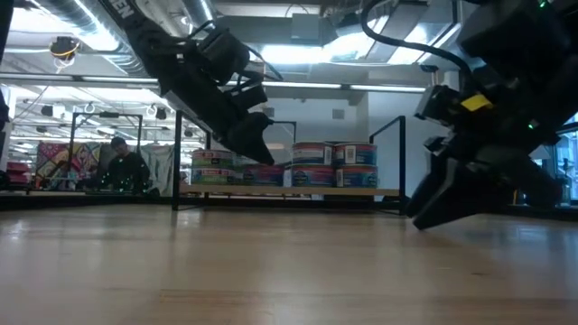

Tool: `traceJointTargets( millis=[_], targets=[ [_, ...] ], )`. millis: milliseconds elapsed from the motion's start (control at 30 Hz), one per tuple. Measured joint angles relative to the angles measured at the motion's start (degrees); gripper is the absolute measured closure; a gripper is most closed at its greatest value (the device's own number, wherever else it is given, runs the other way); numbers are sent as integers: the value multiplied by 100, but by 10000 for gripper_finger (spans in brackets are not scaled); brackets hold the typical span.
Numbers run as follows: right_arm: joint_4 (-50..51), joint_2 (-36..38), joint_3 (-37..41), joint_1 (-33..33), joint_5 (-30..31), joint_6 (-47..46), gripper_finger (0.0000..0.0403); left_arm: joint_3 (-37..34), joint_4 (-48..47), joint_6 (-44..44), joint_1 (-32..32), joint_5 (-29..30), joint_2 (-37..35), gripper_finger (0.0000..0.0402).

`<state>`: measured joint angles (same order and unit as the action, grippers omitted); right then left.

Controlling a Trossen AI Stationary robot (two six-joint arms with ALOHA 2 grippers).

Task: Stack canned seafood by type on shelf
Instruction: Put the blue and pink tuna can on the shelf

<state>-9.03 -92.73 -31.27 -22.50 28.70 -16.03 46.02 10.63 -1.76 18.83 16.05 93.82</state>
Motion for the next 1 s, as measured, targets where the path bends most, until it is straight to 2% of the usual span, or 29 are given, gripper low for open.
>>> traceJointTargets(
  millis=[167, 333, 533, 633, 733, 1000],
  targets=[
    [3, -2, 0, 2, 24, 0, 214, 59, -31, -379, -81, -233, 0, 219],
    [-1, -2, 0, 2, 178, 35, 214, 669, -1394, -494, -125, -184, 0, 219],
    [-3, -2, 1, 2, 180, 50, 214, 1093, -2013, -836, -90, -184, 78, 219],
    [-23, -4, 0, 2, 180, 50, 214, 1166, -2294, -1007, 66, -623, 263, 219],
    [-20, -4, 2, 2, 178, 50, 214, 1203, -2171, -1087, 169, -883, 394, 219],
    [-11, -4, 0, 2, 176, 47, 214, 1204, -1836, -1404, 497, -855, 643, 219]
  ],
)
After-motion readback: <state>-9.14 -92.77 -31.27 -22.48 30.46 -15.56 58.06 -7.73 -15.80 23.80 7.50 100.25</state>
